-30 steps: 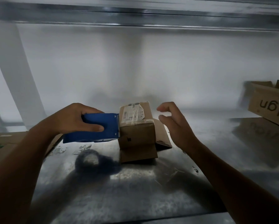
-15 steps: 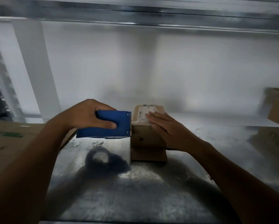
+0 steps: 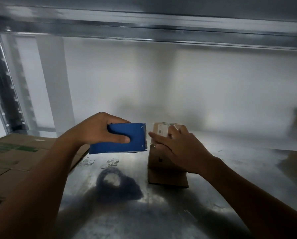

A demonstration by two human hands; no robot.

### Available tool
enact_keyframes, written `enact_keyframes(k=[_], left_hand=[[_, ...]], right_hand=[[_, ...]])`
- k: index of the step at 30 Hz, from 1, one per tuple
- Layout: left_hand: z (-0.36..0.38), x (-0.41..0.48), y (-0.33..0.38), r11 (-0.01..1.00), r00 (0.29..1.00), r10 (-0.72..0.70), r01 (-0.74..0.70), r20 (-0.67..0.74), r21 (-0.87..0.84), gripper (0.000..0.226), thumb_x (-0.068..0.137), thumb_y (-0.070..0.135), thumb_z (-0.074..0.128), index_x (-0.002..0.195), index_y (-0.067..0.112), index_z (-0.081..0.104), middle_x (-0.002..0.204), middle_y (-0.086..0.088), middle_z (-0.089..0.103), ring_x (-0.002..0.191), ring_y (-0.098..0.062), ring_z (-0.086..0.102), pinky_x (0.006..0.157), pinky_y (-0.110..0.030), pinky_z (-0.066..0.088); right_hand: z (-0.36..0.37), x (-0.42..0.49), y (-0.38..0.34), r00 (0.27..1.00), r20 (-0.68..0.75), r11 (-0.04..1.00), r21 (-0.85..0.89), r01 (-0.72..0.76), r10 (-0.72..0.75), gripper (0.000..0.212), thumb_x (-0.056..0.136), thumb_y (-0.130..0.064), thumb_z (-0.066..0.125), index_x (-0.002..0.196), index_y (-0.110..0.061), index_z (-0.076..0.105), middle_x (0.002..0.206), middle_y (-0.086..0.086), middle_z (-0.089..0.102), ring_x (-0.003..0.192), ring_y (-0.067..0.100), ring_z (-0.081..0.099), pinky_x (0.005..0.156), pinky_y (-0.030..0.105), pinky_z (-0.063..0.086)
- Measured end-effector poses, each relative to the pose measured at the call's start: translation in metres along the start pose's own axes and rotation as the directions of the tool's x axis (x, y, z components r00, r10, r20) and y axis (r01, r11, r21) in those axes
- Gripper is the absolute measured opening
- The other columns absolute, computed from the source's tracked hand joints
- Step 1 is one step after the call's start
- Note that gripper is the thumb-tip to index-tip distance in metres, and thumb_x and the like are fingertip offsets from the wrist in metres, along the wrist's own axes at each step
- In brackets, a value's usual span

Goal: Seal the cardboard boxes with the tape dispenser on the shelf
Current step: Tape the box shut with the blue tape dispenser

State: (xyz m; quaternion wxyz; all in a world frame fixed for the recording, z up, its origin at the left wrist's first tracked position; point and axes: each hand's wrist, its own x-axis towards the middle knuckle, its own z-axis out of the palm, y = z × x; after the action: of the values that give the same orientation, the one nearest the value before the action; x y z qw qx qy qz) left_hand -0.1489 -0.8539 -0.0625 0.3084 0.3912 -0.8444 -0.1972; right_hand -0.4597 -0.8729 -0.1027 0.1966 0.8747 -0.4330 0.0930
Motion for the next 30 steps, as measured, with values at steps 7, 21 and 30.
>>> enact_keyframes(k=[7,21,30], left_hand=[[0.000,0.000,-0.003,1.000,1.000,-0.014,0.014,0.003,-0.011,0.050,0.078,0.055,0.082,0.125,0.042,0.069,0.114,0.012,0.075,0.104,-0.011,0.072,0.092,-0.026,0.058],[-0.007,-0.018,0.012,0.987,0.992,-0.097,0.107,-0.083,0.120,0.060,0.062,0.083,0.074,0.118,0.065,0.062,0.110,0.030,0.072,0.100,0.005,0.069,0.087,-0.025,0.057],[-0.017,-0.005,0.040,0.918,0.983,-0.181,0.156,0.034,0.364,0.066,0.060,0.096,0.058,0.116,0.061,0.063,0.097,0.034,0.071,0.090,0.006,0.067,0.083,-0.032,0.059]], right_hand=[[0.003,0.001,0.000,1.000,0.027,0.993,0.115,-0.002,-0.002,0.065,0.098,-0.067,0.000,0.157,-0.048,0.018,0.162,-0.001,0.034,0.152,0.028,0.024,0.115,0.049,0.036],[-0.006,-0.002,-0.002,0.998,0.070,0.991,0.135,-0.002,-0.007,0.068,0.096,-0.065,-0.001,0.157,-0.047,0.023,0.161,-0.004,0.039,0.148,0.027,0.035,0.117,0.044,0.033],[-0.007,-0.002,-0.004,0.996,0.090,0.993,0.115,-0.004,-0.006,0.056,0.104,-0.058,0.016,0.158,-0.046,0.019,0.164,-0.005,0.033,0.151,0.022,0.029,0.117,0.037,0.028]])
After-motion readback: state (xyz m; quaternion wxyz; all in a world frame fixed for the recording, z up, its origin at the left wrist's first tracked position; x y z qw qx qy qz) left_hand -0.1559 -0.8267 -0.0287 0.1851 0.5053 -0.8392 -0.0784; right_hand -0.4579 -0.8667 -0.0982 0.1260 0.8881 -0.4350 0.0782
